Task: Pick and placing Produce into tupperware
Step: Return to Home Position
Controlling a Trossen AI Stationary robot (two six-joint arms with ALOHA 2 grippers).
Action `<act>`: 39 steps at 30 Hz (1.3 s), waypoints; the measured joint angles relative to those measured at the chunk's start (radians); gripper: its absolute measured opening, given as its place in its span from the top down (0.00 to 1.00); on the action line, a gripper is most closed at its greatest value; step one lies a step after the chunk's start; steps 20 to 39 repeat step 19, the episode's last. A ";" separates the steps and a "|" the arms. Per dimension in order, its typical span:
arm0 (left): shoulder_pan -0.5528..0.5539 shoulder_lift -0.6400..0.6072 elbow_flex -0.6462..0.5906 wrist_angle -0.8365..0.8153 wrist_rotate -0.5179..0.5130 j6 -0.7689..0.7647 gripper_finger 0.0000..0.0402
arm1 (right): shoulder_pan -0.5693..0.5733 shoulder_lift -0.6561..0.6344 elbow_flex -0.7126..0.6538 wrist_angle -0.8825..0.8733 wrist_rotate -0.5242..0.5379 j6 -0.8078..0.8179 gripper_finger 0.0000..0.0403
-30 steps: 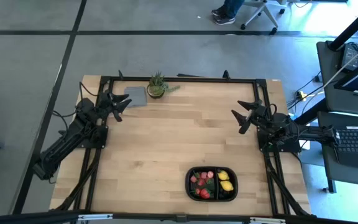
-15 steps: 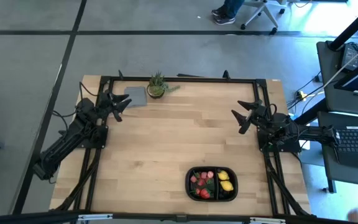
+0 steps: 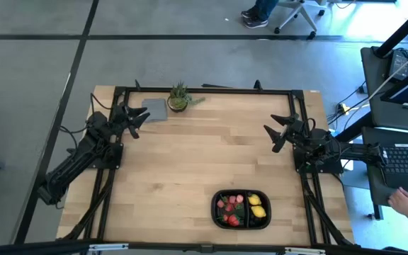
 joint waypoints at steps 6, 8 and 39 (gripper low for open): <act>0.000 0.000 0.000 0.000 0.000 0.000 0.64 | 0.000 0.000 0.000 0.000 0.000 0.000 0.25; 0.000 0.000 0.000 0.000 0.000 0.000 0.63 | 0.000 0.000 0.000 0.000 0.000 0.000 0.25; 0.000 0.000 0.000 0.000 0.000 0.000 0.61 | 0.000 0.000 0.000 0.000 0.000 0.000 0.25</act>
